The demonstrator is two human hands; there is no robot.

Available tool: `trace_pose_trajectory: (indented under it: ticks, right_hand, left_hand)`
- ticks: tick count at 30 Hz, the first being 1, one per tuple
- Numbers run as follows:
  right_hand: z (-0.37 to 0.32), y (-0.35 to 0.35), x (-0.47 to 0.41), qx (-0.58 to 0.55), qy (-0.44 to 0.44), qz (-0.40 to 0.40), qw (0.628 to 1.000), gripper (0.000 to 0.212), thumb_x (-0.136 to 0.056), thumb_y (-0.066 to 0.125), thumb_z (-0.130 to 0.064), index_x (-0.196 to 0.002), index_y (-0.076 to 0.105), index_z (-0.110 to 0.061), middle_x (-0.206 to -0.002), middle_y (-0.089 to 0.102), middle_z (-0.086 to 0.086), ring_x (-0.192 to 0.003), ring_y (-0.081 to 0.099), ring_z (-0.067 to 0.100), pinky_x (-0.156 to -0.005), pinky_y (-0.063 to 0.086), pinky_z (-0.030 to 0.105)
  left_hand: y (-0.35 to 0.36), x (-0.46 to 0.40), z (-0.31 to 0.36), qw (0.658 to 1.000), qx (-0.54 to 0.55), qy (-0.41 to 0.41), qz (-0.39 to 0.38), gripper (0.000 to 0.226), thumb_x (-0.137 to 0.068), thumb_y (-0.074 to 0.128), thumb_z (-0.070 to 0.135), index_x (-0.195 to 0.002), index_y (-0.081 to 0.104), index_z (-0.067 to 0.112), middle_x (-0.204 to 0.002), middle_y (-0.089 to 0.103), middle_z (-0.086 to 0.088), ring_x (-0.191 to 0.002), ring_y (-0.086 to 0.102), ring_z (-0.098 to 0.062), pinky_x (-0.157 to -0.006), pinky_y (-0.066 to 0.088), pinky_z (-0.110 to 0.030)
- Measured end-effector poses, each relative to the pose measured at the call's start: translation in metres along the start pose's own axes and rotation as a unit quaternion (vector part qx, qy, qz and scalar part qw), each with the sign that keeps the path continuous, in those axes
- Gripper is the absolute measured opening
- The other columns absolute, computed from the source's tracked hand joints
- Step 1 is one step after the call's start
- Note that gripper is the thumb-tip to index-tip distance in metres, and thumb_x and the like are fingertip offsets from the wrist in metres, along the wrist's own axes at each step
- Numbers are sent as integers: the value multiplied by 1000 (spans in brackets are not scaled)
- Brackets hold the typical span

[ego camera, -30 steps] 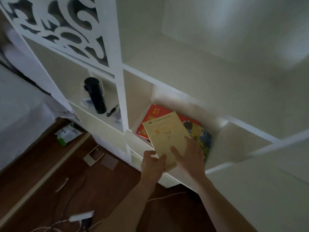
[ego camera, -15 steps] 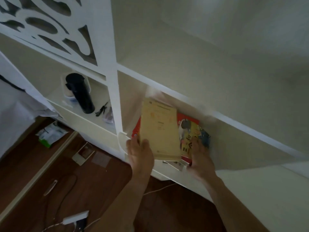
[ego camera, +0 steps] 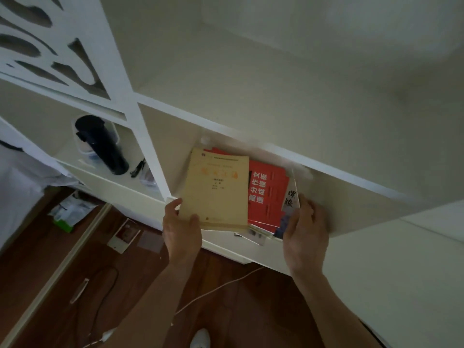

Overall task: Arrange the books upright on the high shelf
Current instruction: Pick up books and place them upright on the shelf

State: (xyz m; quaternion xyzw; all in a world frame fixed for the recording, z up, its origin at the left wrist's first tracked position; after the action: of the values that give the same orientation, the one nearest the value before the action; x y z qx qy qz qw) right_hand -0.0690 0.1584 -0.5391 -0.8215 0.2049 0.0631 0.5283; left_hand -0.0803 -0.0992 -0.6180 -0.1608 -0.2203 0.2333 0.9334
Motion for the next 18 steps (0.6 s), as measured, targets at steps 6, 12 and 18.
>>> trace_pose_trajectory:
  ticks: [6,12,18]
  right_hand:
    - [-36,1,27,20,-102,-15,994,47,-91,57,-19,-136,58,-3,-132,61,18,-115,63,34,-76,63,48]
    - [-37,7,65,-90,-195,-200,956,60,-82,63,-45,-136,61,-18,-135,56,2,-129,49,23,-107,46,41]
    - [78,-77,107,-265,-29,-153,952,56,-89,65,-54,-137,54,-26,-133,48,-8,-126,40,9,-102,35,20]
  left_hand:
    - [6,44,19,991,-83,97,36,65,-86,62,66,-138,51,28,-148,36,-4,-133,40,-28,-105,45,-49]
    - [50,109,32,949,224,6,-221,33,-103,57,32,-135,57,27,-124,71,2,-120,66,-20,-103,52,-53]
    - [53,205,26,947,190,38,-255,32,-107,48,11,-137,56,6,-126,70,-17,-116,68,-38,-98,53,-61]
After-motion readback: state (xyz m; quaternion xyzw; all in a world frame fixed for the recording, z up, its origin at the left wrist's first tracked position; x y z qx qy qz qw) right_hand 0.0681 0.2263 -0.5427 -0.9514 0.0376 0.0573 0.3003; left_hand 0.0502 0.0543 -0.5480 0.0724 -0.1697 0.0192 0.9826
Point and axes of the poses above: each hand's wrist, its own x-axis away from the middle knuckle, its own y-axis out of the palm, z = x × y, the point moved 5 cm from there along -x, towards the middle knuckle
